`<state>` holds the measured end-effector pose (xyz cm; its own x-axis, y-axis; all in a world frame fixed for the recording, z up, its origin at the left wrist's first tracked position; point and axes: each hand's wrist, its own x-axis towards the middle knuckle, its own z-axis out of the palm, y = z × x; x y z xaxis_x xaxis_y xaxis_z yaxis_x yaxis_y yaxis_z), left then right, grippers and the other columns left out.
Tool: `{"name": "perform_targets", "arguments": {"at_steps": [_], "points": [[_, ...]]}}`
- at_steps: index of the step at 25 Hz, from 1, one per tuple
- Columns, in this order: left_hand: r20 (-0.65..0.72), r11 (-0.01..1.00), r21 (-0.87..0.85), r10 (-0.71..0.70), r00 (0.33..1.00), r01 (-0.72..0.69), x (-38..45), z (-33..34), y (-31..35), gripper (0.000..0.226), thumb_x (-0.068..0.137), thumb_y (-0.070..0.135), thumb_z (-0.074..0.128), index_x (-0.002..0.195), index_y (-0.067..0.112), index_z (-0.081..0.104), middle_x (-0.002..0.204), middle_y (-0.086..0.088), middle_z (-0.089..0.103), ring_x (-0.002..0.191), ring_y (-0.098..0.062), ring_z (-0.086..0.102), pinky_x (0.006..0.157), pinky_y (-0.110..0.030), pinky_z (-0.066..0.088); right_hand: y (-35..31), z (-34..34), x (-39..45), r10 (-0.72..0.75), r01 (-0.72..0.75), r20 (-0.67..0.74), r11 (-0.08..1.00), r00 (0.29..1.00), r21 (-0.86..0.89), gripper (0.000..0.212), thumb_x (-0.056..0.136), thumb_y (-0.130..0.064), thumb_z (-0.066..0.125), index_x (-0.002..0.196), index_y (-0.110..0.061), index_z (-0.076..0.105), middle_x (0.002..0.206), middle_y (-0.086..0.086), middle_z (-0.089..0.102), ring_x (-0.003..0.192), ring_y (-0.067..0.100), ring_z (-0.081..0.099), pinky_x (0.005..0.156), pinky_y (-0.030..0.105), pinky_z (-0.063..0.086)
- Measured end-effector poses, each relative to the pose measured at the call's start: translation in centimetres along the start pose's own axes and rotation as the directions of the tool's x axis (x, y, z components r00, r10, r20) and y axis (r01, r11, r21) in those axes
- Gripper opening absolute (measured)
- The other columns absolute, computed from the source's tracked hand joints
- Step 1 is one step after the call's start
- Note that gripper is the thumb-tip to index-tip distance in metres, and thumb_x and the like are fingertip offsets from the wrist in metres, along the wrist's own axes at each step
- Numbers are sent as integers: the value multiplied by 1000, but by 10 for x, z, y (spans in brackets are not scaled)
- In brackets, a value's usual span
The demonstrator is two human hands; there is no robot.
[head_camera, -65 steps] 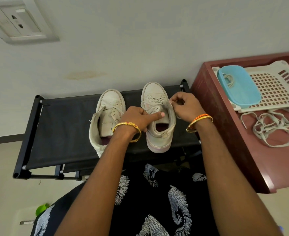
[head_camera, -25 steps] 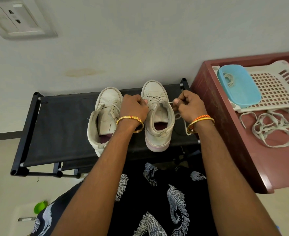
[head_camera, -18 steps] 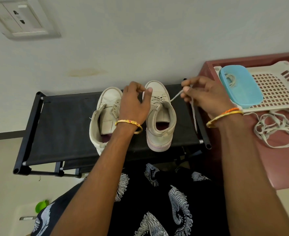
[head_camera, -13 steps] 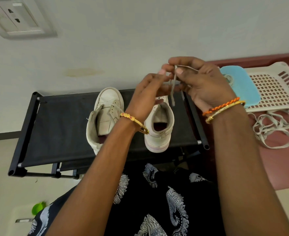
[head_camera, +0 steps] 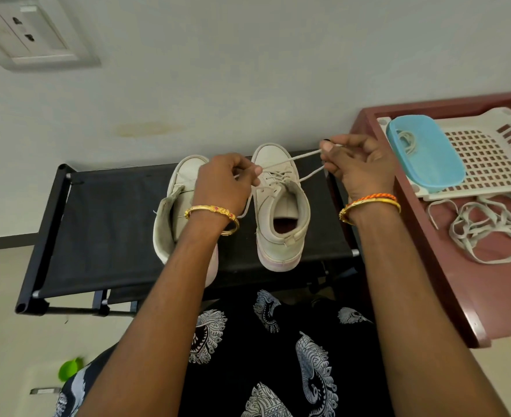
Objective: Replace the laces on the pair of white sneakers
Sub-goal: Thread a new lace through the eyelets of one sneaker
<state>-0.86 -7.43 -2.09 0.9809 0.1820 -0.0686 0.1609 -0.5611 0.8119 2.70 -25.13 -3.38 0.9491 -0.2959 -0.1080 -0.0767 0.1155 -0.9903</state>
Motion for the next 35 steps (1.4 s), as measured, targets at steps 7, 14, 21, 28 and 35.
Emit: {"name": "perform_targets", "arguments": {"at_steps": [7,14,21,28,35], "points": [[-212,1000,5,23,977,-22,5,4,-3,18,94,9,51,99,8,69,90,-7,72,86,-20,67,85,-38,54,9,0,-3,-103,80,-79,965,992,-249,10,83,-11,70,89,-14,61,81,8,71,69,14,71,67,30,58],[-173,987,-113,95,980,-115,-5,4,9,11,76,29,75,77,21,69,68,11,65,64,-3,60,62,-13,48,-12,12,-21,-398,538,365,681,841,-497,15,84,-15,62,96,-18,71,101,-6,65,101,11,57,93,35,47],[-52,997,-34,62,997,-64,-7,11,6,11,89,19,63,94,13,71,80,5,66,74,-8,61,72,-16,48,0,12,-25,-315,562,490,643,813,-521,15,82,-26,65,91,-21,75,87,-7,71,91,18,63,86,52,47],[52,965,255,48,998,-60,-16,20,4,25,82,30,69,102,15,73,97,-2,71,88,-13,62,80,-24,48,1,15,-37,-253,435,355,539,900,-721,6,81,-11,64,85,-15,68,100,3,58,99,21,53,92,48,43],[109,969,-145,-186,976,201,-11,13,-5,17,79,15,73,96,10,73,86,-5,71,78,-18,68,73,-33,59,13,24,-45,-148,374,360,587,921,-718,9,77,-6,66,75,-14,62,129,5,41,119,20,45,96,48,43]]}}
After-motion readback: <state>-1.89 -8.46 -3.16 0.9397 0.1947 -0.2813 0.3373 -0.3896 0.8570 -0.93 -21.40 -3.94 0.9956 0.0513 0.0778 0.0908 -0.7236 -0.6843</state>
